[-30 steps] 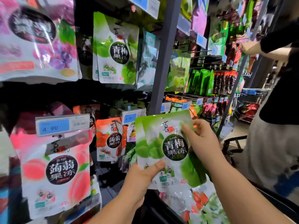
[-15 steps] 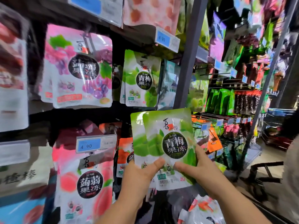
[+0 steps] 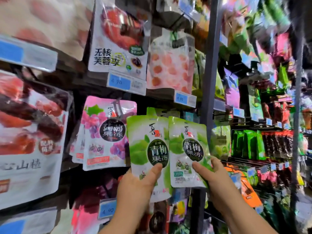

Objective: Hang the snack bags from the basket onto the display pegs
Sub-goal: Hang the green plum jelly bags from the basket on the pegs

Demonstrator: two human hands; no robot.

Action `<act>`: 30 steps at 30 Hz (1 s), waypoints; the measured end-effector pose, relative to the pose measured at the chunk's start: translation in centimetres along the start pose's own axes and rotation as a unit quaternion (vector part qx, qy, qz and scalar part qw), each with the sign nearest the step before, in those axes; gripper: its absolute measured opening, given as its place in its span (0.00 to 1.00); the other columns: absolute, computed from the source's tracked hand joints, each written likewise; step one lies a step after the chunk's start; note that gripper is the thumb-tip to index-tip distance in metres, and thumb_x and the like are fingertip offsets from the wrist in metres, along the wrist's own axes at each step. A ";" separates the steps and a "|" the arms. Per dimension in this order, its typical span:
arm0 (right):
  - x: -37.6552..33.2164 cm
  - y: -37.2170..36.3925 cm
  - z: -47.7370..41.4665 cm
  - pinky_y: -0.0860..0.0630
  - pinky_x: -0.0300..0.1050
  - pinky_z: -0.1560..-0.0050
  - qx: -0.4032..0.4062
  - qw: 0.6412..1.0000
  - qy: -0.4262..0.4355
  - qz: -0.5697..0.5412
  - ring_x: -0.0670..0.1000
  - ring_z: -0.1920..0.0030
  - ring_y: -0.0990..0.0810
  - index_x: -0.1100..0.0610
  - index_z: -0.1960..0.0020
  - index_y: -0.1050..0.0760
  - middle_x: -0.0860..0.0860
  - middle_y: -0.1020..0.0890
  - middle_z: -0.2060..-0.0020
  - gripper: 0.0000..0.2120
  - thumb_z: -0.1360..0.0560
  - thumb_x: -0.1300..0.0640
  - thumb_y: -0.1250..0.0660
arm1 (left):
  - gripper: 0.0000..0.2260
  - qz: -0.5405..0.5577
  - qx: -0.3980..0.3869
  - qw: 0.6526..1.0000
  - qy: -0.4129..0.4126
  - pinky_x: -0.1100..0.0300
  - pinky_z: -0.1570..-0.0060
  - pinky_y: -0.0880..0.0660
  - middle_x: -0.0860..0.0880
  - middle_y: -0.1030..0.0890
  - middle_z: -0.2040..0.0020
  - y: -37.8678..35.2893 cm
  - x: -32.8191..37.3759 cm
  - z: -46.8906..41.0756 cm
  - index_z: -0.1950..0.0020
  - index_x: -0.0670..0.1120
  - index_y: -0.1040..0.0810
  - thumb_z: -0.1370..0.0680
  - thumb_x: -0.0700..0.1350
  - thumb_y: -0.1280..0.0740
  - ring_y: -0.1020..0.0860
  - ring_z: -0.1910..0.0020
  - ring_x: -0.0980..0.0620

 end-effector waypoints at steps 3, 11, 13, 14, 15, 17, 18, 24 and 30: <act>-1.2 -1.5 -1.7 0.19 0.54 0.52 -0.019 0.999 0.004 -0.036 0.60 0.52 0.14 0.58 0.40 0.26 0.58 0.14 0.50 0.29 0.38 0.54 0.23 | 0.09 -0.022 0.020 1.000 -0.003 0.72 0.70 0.34 0.57 0.20 0.66 1.3 1.3 -0.3 0.63 0.54 0.23 0.26 0.55 0.29 0.23 0.62 0.60; -2.9 -3.9 -5.2 0.18 0.52 0.58 -0.050 0.996 0.022 -0.067 0.62 0.51 0.15 0.58 0.35 0.27 0.59 0.15 0.49 0.28 0.33 0.55 0.25 | 0.03 -0.014 0.037 0.999 -0.010 0.67 0.65 0.35 0.60 0.24 0.61 2.2 2.5 -0.6 0.56 0.60 0.27 0.23 0.55 0.34 0.27 0.61 0.59; -2.9 -4.2 -5.8 0.18 0.51 0.59 -0.053 0.996 0.022 -0.069 0.61 0.51 0.14 0.58 0.35 0.27 0.58 0.14 0.49 0.26 0.31 0.56 0.25 | 0.04 -0.006 0.034 0.999 -0.018 0.62 0.63 0.36 0.63 0.26 0.59 2.1 2.7 -0.9 0.49 0.62 0.28 0.22 0.55 0.35 0.29 0.61 0.63; -3.0 -4.2 -6.0 0.18 0.50 0.60 -0.052 0.996 0.023 -0.071 0.61 0.52 0.14 0.58 0.35 0.27 0.58 0.14 0.50 0.25 0.30 0.56 0.25 | 0.05 -0.007 0.032 0.999 -0.026 0.62 0.63 0.37 0.64 0.27 0.58 2.0 2.8 -1.0 0.48 0.63 0.29 0.22 0.55 0.36 0.30 0.61 0.64; -3.0 -4.2 -6.3 0.18 0.50 0.61 -0.053 0.996 0.022 -0.070 0.60 0.52 0.14 0.57 0.35 0.27 0.58 0.14 0.50 0.25 0.30 0.56 0.25 | 0.05 -0.008 0.030 0.999 -0.030 0.64 0.64 0.37 0.64 0.27 0.58 2.0 2.9 -1.0 0.48 0.63 0.29 0.22 0.55 0.36 0.30 0.61 0.64; -3.0 -4.2 -6.7 0.18 0.50 0.60 -0.052 0.996 0.017 -0.065 0.60 0.53 0.14 0.57 0.35 0.26 0.57 0.14 0.51 0.23 0.29 0.55 0.26 | 0.03 -0.007 0.026 0.999 -0.025 0.71 0.68 0.36 0.62 0.25 0.59 1.9 2.8 -1.1 0.50 0.61 0.27 0.22 0.55 0.36 0.29 0.61 0.64; -2.9 -4.2 -6.8 0.18 0.49 0.61 -0.051 0.997 0.014 -0.064 0.60 0.53 0.14 0.57 0.36 0.26 0.57 0.14 0.51 0.21 0.27 0.56 0.27 | 0.02 -0.008 0.025 0.999 -0.024 0.74 0.69 0.35 0.61 0.24 0.59 1.8 2.7 -1.1 0.51 0.60 0.26 0.22 0.55 0.36 0.28 0.61 0.64; -2.4 -4.2 -7.5 0.19 0.47 0.64 -0.052 0.997 0.003 -0.054 0.59 0.56 0.14 0.57 0.38 0.25 0.59 0.14 0.51 0.17 0.25 0.58 0.28 | 0.02 0.000 0.025 0.999 -0.037 0.78 0.70 0.34 0.57 0.22 0.62 2.3 2.7 -1.1 0.55 0.60 0.26 0.22 0.55 0.36 0.26 0.62 0.62; -1.1 -4.6 -9.7 0.18 0.57 0.50 -0.035 0.999 0.004 -0.025 0.58 0.51 0.14 0.51 0.35 0.27 0.54 0.14 0.49 0.24 0.28 0.53 0.24 | 0.03 -0.001 0.032 0.999 -0.040 0.78 0.68 0.34 0.63 0.22 0.60 3.0 2.3 -0.9 0.56 0.62 0.26 0.23 0.54 0.35 0.26 0.60 0.65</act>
Point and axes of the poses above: each hand's wrist, its own z-axis away from the middle knuckle, its own y-axis out of the back of the hand, x = y × z, the point moved 10 cm from there along -z, towards the middle knuckle
